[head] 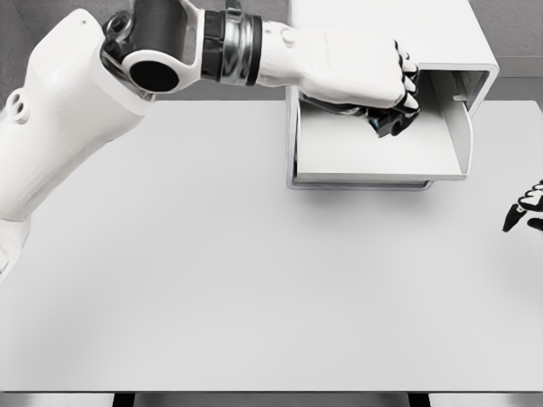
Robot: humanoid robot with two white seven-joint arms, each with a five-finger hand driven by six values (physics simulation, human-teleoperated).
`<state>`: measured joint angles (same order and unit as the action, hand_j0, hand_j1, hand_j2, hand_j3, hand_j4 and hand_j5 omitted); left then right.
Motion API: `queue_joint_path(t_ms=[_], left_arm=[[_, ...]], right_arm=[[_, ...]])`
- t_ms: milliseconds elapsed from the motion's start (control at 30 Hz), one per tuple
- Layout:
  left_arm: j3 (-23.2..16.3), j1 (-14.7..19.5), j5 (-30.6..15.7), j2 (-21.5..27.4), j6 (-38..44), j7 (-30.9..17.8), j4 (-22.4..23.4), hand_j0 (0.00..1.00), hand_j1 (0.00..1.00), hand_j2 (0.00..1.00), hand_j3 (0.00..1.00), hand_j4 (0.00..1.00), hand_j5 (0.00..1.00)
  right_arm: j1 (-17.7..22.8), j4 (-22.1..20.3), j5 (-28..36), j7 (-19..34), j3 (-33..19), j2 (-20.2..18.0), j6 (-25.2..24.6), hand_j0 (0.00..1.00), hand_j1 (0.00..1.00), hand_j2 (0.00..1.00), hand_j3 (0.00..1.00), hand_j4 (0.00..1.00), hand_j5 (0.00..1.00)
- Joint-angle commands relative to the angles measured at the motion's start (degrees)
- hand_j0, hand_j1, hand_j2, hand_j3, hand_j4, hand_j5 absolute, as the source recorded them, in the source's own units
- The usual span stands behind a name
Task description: Slide open multi-storey tabletop storage cabinets and put open load switch and slide close multi-storey tabletop storage cabinets
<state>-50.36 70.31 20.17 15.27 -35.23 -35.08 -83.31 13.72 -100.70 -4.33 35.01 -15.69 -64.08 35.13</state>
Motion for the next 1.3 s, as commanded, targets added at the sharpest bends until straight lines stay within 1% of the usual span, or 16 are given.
queue_joint_path(t_ms=[0,100,133,200,367,467,500,567,600,667,700,1100,1167,1200,1233,1267], left_arm=[[-1.23,0.0,0.22,-1.29,0.23,0.08,0.25,0.47,0.47,0.47,0.47,0.47,0.47],[-1.41,0.09,0.31,-1.3,0.23,0.08,0.34,0.52,0.52,0.52,0.52,0.52,0.52],[-1.5,0.09,0.4,-1.3,0.23,0.08,0.34,0.52,0.52,0.52,0.52,0.52,0.52],[-1.49,0.09,2.94,-1.3,0.23,0.08,0.34,0.52,0.52,0.52,0.52,0.52,0.52],[-1.41,0.18,7.69,-1.82,0.23,0.08,3.68,0.52,0.52,0.52,0.52,0.52,0.52],[-1.41,0.09,7.69,-1.82,0.23,0.08,3.94,0.53,0.53,0.53,0.53,0.53,0.53],[-1.41,0.09,7.69,-1.82,0.23,0.08,4.03,0.57,0.57,0.57,0.57,0.57,0.57],[-1.32,0.18,7.52,-1.82,0.23,0.08,5.79,0.78,0.78,0.78,0.78,0.78,0.78],[-1.32,0.18,7.52,-1.91,0.23,0.08,6.05,0.86,0.86,0.86,0.86,0.86,0.86],[-1.32,0.18,7.52,-1.82,0.23,0.08,6.14,0.97,0.97,0.97,0.97,0.97,0.97],[-1.32,0.17,7.52,-1.91,0.23,0.08,6.14,1.0,1.0,1.0,1.0,1.0,1.0],[-0.88,0.35,7.52,-3.14,0.23,0.08,6.23,1.0,1.0,1.0,1.0,1.0,1.0],[-0.7,1.84,7.08,-3.93,0.23,0.08,6.05,1.0,1.0,1.0,1.0,1.0,1.0],[0.35,2.29,6.73,-4.37,0.23,0.08,5.26,1.0,1.0,1.0,1.0,1.0,1.0],[0.88,2.63,4.36,-4.37,0.23,0.08,4.12,1.0,1.0,1.0,1.0,1.0,1.0],[0.88,3.25,0.49,-4.28,0.23,0.08,1.67,1.0,1.0,1.0,1.0,1.0,1.0]], right_arm=[[-0.61,-0.02,-0.24,-0.01,5.57,-0.08,-0.13,0.46,0.46,0.46,0.46,0.46,0.46],[-5.01,-0.02,-1.12,-0.01,10.51,0.01,-0.13,0.5,0.5,0.5,0.5,0.5,0.5],[-5.1,-0.11,-1.12,-0.01,11.03,0.01,-0.13,0.5,0.5,0.5,0.5,0.5,0.5],[-7.21,-0.11,-1.12,-0.01,13.67,0.01,-0.13,0.5,0.5,0.5,0.5,0.5,0.5],[-7.56,-0.11,-1.12,-0.01,14.55,0.09,-0.13,0.53,0.53,0.53,0.53,0.53,0.53],[-7.48,-0.11,-1.12,-0.01,14.55,0.09,-0.13,0.53,0.53,0.53,0.53,0.53,0.53],[-7.48,-0.11,-1.12,-0.01,14.55,0.09,-0.13,0.53,0.53,0.53,0.53,0.53,0.53],[-7.56,-0.11,-1.12,-0.01,14.55,0.09,-0.13,0.53,0.53,0.53,0.53,0.53,0.53],[-7.65,-0.11,-1.12,-0.01,14.55,0.09,-0.13,0.53,0.53,0.53,0.53,0.53,0.53],[-7.65,-0.11,-1.12,-0.01,14.55,0.09,-0.13,0.53,0.53,0.53,0.53,0.53,0.53],[-7.65,-0.11,-1.12,-0.01,14.55,0.09,-0.13,0.53,0.53,0.53,0.53,0.53,0.53],[-7.74,-0.11,-1.03,-0.01,14.55,0.09,-0.13,0.53,0.53,0.53,0.53,0.53,0.53],[-7.65,-0.11,-1.03,-0.01,14.55,0.09,-0.13,0.53,0.53,0.53,0.53,0.53,0.53],[-7.74,-0.11,-1.03,-0.01,14.55,0.09,-0.13,0.53,0.53,0.53,0.53,0.53,0.53],[-7.74,-0.11,-1.03,-0.01,14.55,0.09,-0.13,0.53,0.53,0.53,0.53,0.53,0.53],[-7.83,-0.11,-1.03,-0.01,14.55,0.09,-0.13,0.54,0.54,0.54,0.54,0.54,0.54]])
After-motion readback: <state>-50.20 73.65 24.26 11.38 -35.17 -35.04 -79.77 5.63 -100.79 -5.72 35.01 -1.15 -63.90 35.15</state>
